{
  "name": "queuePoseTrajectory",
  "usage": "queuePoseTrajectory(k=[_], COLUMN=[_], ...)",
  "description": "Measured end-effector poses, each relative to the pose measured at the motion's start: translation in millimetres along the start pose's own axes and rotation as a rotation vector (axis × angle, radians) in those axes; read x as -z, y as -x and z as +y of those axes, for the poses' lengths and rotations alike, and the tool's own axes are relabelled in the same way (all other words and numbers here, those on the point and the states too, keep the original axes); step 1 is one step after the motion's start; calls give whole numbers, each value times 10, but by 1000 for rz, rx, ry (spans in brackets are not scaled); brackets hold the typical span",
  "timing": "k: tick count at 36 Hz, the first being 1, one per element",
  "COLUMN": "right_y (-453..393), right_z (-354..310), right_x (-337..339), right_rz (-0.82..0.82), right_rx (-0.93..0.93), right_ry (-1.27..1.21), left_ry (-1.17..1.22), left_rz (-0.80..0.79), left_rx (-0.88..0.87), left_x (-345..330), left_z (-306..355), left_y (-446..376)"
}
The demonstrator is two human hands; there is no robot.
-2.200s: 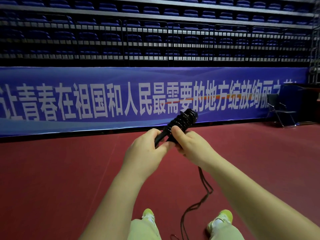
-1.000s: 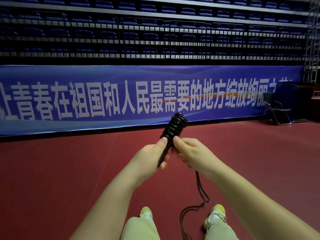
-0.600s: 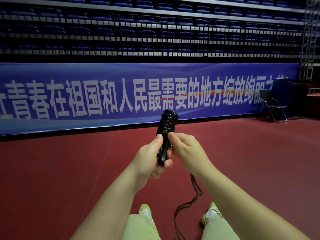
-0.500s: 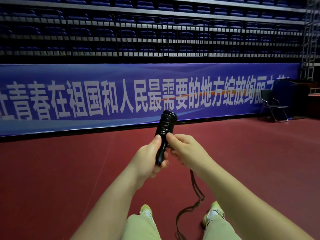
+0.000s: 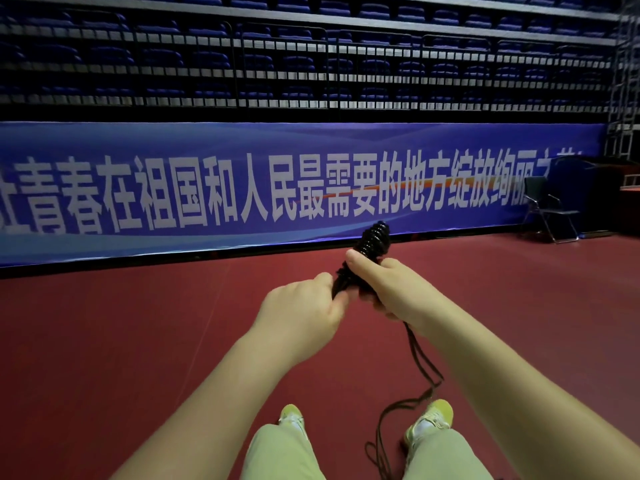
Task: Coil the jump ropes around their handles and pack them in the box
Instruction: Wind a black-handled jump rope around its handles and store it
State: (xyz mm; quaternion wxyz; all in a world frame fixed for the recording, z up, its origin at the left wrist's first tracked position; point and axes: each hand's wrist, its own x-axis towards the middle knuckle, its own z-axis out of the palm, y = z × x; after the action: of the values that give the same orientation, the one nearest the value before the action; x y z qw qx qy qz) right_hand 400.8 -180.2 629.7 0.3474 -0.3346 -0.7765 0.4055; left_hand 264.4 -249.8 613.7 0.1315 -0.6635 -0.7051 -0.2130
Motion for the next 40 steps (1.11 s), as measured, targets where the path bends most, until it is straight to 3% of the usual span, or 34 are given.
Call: queuePoseTrajectory(k=[2, 5, 8, 11, 13, 16, 21, 25, 34, 40], right_y=[6, 49, 89, 113, 119, 113, 140, 210, 284, 365], right_z=[-8, -46, -25, -3, -23, -24, 44, 112, 137, 92], right_x=[-3, 6, 6, -12, -13, 11, 36, -12, -252, -298], right_rz=[46, 44, -38, -111, -140, -189, -205, -191, 116, 34], right_rx=[87, 138, 203, 263, 295, 284, 225, 157, 83, 17], right_ry=[-23, -214, -321, -384, -349, -280, -143, -156, 102, 86], left_ry=[235, 992, 1601, 1973, 2094, 2046, 1801, 1675, 1418, 892], left_rz=[-67, -255, -596, -955, -1070, -1047, -686, -575, -361, -97], left_rx=[5, 29, -31, -181, -209, -150, 212, 324, 374, 249], left_x=[41, 75, -2, -122, -134, -89, 108, 97, -11, -66], left_z=[-21, -22, -67, -70, -45, -69, -61, -20, 34, 83], left_y=[22, 86, 161, 187, 174, 183, 244, 273, 273, 258])
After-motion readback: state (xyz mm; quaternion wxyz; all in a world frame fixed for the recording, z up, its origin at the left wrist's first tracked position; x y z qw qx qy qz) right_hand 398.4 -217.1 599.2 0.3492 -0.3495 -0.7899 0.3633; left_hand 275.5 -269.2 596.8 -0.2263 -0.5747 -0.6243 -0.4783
